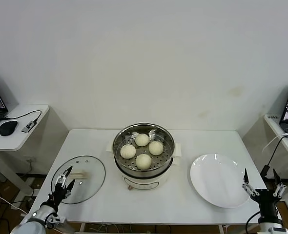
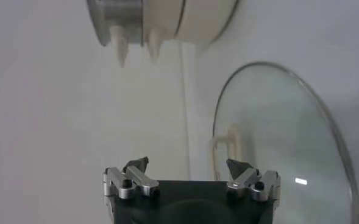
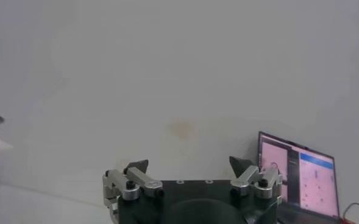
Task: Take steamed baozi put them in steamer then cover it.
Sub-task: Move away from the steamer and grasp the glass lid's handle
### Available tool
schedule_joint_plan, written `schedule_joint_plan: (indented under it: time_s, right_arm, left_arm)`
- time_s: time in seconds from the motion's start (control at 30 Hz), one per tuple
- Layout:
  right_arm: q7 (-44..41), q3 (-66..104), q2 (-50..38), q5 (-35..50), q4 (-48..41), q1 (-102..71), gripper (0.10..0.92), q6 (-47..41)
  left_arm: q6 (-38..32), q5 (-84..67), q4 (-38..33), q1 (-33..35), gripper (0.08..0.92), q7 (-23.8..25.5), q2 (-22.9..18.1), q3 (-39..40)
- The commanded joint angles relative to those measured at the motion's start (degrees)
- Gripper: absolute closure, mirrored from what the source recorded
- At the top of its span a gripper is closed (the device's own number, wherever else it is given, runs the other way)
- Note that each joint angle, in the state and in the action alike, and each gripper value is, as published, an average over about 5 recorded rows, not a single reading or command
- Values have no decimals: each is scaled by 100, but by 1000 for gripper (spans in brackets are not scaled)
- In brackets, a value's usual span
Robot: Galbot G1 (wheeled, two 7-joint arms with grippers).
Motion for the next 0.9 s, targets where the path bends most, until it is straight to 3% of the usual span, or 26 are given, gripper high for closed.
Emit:
schedule_joint_plan:
  time_s: [0.03, 0.9]
  right_arm:
    - [32, 106, 75, -29, -30, -54, 203, 35]
    - [22, 146, 123, -254, -254, -6, 203, 67]
  left_arm:
    - [-10, 158, 607, -758, 177, 62, 49, 180]
    - [-25, 112, 1319, -1429, 177, 61, -85, 470]
